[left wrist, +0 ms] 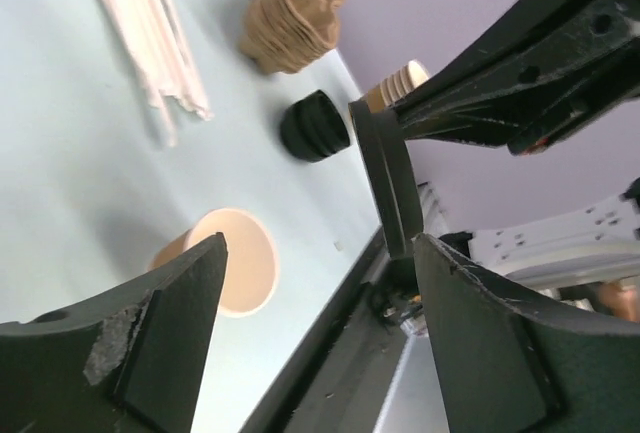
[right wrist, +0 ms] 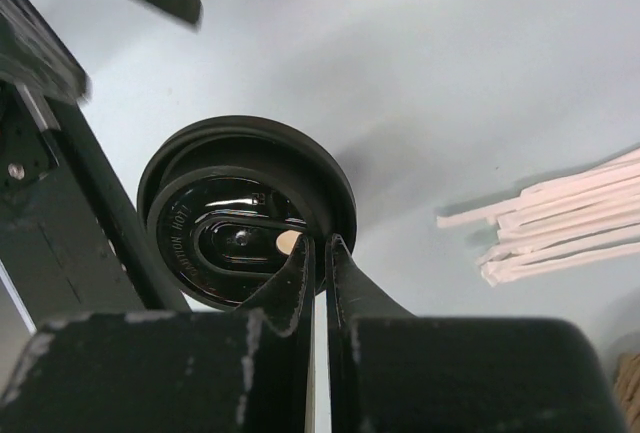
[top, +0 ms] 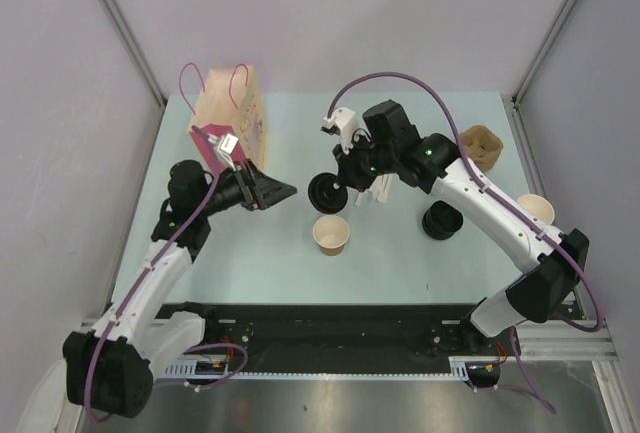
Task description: Pack the takeout coffee
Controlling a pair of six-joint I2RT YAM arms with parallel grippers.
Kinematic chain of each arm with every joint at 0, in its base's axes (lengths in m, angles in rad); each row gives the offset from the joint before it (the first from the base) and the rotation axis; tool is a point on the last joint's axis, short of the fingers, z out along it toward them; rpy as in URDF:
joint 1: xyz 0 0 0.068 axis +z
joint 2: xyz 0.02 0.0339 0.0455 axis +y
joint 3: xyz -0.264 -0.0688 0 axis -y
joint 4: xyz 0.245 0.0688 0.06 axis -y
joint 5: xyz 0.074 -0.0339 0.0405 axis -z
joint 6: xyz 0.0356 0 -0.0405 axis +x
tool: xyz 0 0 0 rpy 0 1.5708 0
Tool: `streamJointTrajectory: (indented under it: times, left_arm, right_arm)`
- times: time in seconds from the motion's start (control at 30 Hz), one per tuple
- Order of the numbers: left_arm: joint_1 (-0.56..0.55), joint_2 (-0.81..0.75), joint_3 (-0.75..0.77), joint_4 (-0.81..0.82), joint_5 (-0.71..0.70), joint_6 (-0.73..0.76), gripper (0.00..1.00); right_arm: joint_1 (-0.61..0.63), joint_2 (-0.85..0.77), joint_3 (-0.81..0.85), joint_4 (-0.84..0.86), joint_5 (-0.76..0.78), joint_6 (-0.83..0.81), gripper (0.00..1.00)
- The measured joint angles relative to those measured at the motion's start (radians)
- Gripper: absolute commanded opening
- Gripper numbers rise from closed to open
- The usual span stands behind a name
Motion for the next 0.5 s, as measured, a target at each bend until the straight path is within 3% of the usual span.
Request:
streamJointTrajectory:
  times: [0.2, 0.5]
  left_arm:
    - [0.056, -0.145, 0.024, -0.185, 0.057, 0.175, 1.0]
    - [0.059, -0.206, 0.022, -0.243, 0.132, 0.235, 0.99]
  right_arm:
    - [0.088, 0.041, 0.0, -0.086, 0.037, -0.084, 0.0]
    - [0.166, 0.237, 0.02, -0.174, 0.161, -0.122, 0.0]
